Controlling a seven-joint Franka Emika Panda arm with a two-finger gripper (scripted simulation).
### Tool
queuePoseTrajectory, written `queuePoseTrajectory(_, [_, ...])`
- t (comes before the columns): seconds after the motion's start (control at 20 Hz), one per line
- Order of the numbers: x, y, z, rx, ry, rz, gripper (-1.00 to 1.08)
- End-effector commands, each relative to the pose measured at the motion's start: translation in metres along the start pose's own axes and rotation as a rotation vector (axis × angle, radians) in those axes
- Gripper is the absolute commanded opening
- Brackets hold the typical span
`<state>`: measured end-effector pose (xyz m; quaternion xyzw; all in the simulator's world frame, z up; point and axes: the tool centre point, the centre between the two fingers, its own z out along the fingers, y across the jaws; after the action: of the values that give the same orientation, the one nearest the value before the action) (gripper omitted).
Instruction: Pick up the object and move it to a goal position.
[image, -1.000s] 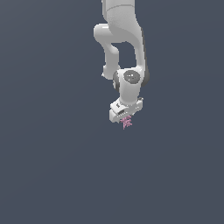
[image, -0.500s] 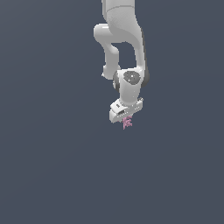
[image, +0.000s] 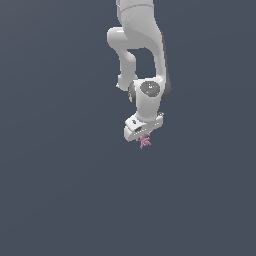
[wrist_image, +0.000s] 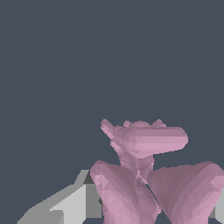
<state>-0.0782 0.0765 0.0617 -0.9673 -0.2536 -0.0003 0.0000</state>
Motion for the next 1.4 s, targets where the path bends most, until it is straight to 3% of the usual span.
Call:
queuePoseTrajectory(0.0, [0.006,0.006,-0.005,0.0,0.001,0.0,-1.0])
queuePoseTrajectory(0.8, [0.07,0.073,-0.057,0.001,0.0,0.001,-1.0])
queuePoseTrajectory(1.35, [0.09,0.093,-0.071,0.0,0.0,0.001,-1.0])
